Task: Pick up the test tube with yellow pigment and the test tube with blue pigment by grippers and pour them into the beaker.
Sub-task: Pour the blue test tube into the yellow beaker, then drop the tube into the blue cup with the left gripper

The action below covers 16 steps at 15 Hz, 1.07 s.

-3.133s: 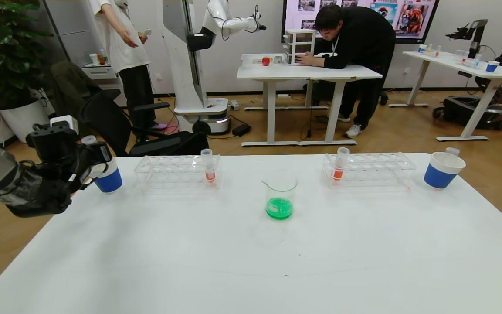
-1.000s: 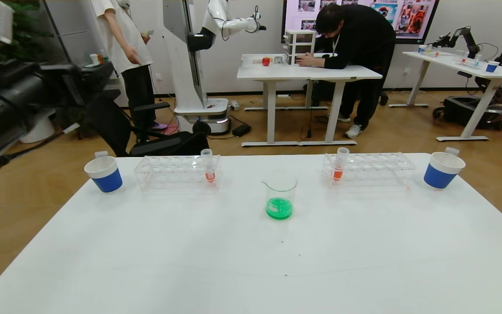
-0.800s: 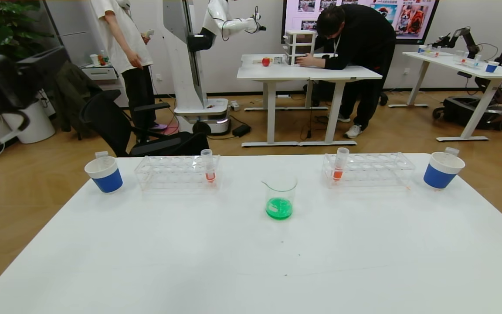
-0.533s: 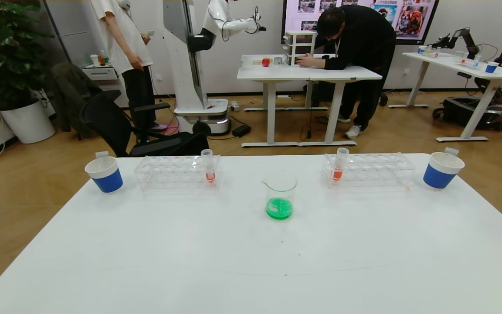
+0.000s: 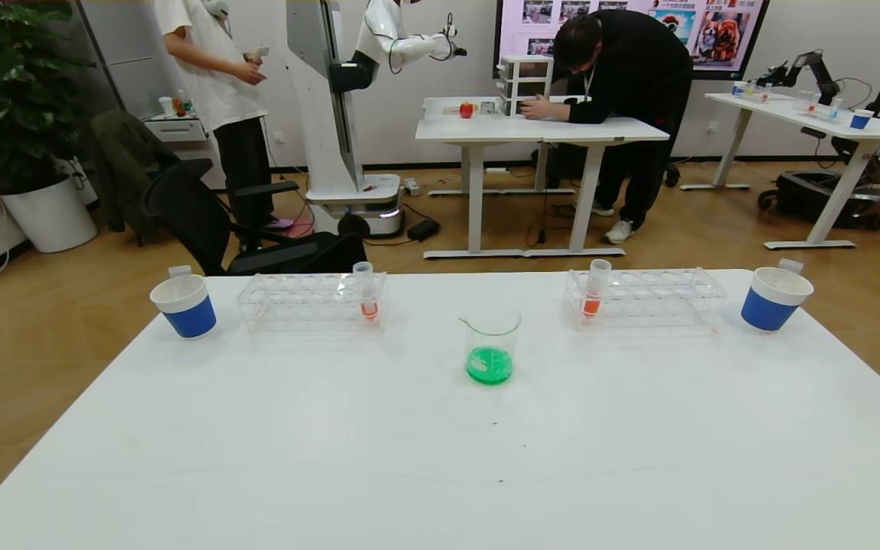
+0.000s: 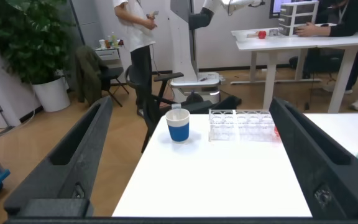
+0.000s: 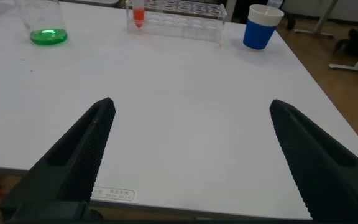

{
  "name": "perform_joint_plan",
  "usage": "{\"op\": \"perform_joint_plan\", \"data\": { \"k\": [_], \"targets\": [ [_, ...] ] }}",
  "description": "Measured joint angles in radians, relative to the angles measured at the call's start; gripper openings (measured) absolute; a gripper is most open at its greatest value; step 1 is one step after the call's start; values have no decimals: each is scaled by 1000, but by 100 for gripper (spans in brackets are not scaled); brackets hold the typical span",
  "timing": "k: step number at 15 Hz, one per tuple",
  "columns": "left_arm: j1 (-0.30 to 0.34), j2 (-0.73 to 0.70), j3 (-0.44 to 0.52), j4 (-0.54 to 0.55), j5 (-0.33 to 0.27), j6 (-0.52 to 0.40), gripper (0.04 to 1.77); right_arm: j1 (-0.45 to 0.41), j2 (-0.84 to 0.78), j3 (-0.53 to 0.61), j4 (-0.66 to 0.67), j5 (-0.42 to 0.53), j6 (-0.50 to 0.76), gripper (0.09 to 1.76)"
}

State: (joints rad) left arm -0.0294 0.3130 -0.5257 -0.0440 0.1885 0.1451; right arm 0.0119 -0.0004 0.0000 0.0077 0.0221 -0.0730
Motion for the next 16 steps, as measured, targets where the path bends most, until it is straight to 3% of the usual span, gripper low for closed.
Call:
{"op": "perform_joint_plan", "data": {
  "k": [4, 7, 8, 10, 16],
  "targets": [
    [19, -221, 200, -11, -161, -1, 175, 0, 0, 0, 0, 0, 0, 174],
    [23, -291, 418, -104, -166, -34, 175, 0, 0, 0, 0, 0, 0, 174],
    [24, -302, 472, -70, -164, -66, 175, 0, 0, 0, 0, 0, 0, 174],
    [25, -311, 511, 42, -186, -83, 175, 0, 0, 0, 0, 0, 0, 174],
    [25, -315, 525, 47, -187, -118, 175, 0, 0, 0, 0, 0, 0, 174]
  ]
}}
